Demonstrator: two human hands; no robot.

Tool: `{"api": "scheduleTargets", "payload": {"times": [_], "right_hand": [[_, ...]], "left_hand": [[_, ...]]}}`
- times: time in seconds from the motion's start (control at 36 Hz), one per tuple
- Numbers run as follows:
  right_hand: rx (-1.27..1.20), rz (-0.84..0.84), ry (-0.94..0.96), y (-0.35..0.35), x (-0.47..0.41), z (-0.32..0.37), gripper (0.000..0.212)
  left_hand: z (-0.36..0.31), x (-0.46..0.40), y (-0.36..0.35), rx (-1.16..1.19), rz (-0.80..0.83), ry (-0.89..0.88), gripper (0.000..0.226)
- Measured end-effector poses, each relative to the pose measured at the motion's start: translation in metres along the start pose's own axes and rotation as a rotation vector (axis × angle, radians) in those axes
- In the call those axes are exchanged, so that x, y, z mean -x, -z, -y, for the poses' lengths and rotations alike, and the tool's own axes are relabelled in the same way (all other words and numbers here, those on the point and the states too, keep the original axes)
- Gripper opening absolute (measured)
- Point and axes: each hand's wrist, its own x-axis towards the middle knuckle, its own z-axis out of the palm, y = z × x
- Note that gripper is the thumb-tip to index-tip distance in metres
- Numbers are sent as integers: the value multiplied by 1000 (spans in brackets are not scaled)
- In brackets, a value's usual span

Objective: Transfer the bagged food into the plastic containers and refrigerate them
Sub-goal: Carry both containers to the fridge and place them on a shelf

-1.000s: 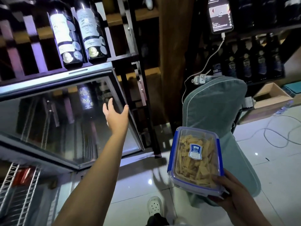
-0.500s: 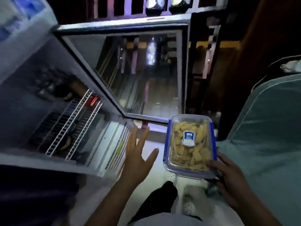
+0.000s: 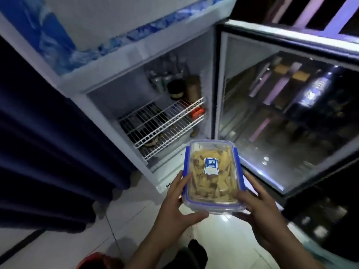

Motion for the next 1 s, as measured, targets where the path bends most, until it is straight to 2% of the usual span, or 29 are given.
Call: {"api": "scheduleTargets", "payload": {"times": [0.25,0.36,0.56,0.81,1.0], "right_hand": [[69,114,-13,-66,-102,9,65],[80,128,-34,-80,-141,9,58],[149,151,-78,-92,-208,26,44],[173,238,-150,-107,-301,63,41],[238,323,-236,-110,-380,78,40]], "left_hand": [[42,-61,65,65,-127,-13,92],[54,-89,75,73,-168,-11,87],[64,-144,80,90,-261,69,81],[54,-219,68,138,-458,167,72],[60,-277,54,62,-600,217,64]]}}
